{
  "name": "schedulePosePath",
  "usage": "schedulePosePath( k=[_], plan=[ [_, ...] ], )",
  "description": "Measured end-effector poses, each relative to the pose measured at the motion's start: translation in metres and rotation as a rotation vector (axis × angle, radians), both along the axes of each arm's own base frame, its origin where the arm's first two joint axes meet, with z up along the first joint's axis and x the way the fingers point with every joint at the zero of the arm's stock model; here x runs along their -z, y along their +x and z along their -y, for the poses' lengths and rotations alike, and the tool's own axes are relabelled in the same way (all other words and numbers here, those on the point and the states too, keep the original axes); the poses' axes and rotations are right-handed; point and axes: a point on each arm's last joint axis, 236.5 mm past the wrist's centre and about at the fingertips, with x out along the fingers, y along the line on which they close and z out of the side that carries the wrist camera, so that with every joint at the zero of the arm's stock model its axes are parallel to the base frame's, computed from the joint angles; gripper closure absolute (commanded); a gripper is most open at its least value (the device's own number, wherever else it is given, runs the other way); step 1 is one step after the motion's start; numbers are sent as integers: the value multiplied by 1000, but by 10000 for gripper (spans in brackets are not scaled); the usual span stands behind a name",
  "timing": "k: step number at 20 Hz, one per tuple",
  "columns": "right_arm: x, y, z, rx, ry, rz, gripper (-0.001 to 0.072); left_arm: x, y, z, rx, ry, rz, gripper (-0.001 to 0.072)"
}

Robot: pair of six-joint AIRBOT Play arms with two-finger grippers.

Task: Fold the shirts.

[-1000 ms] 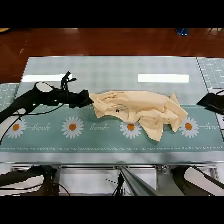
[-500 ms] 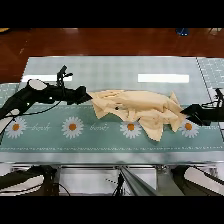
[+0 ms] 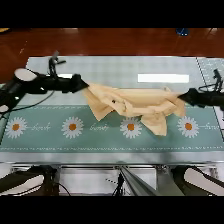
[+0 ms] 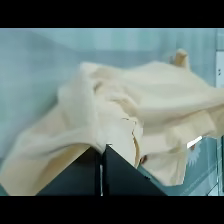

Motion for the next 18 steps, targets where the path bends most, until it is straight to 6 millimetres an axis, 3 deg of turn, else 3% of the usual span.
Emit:
schedulePosePath(
  k=[2,4,7,9,11,13,15,18],
  plan=[
    [-69,15,6,4,-45,154,693,-72,14,-10,-17,-16,165,685],
    [-141,21,6,24,-82,308,693,-157,17,-24,-48,-24,360,685],
    [-247,8,-3,63,-137,538,693,-283,-11,-39,-79,-32,651,685],
    [-308,-11,-14,87,-160,670,693,-349,-44,-43,-92,-44,801,685],
    [-356,-32,-26,102,-174,777,694,-396,-80,-45,-100,-56,917,685],
    [-404,-56,-38,126,-189,890,694,-425,-112,-45,-102,-70,988,685],
    [-443,-78,-50,132,-203,981,694,-441,-142,-42,-89,-82,1024,685],
    [-493,-107,-62,152,-224,1113,695,-443,-173,-35,-46,-76,1019,685]
  ],
)
